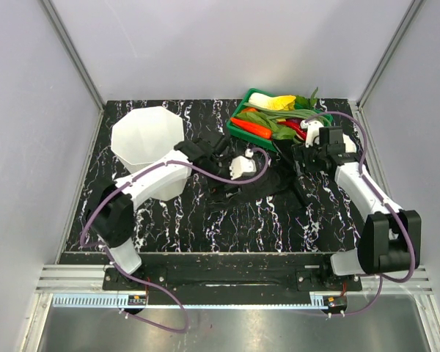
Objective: Put the trash bags into the trash bin
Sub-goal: Unfold the trash bag at the center of the board.
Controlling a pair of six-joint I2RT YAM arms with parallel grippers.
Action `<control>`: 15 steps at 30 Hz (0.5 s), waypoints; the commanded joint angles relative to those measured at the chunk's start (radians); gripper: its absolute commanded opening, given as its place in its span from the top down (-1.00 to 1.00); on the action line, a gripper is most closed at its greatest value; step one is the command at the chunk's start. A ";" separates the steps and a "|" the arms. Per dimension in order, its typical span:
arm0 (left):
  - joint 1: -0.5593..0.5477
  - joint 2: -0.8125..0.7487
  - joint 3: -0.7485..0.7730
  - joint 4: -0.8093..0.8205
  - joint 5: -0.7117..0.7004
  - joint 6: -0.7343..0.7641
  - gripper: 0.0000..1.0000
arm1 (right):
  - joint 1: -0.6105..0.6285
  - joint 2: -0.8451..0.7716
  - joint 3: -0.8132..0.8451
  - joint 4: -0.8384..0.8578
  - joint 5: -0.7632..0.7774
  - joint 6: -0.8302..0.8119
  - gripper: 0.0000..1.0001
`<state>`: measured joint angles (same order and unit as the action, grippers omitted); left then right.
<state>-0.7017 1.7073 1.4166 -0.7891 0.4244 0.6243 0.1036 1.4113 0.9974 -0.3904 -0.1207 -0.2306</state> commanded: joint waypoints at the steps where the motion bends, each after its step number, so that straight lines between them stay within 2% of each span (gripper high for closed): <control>1: -0.027 0.034 -0.010 0.008 -0.186 0.074 -0.93 | -0.010 -0.074 0.024 -0.042 0.029 -0.016 -0.52; 5: -0.035 0.103 -0.031 0.019 -0.268 0.115 -0.86 | -0.010 -0.115 0.027 -0.074 0.010 -0.027 -0.52; 15: -0.032 0.218 -0.059 0.031 -0.271 0.175 -0.75 | -0.010 -0.181 -0.020 -0.090 -0.016 -0.026 -0.52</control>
<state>-0.7341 1.9110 1.3598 -0.7841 0.1776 0.7551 0.0978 1.2732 0.9920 -0.4706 -0.1181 -0.2470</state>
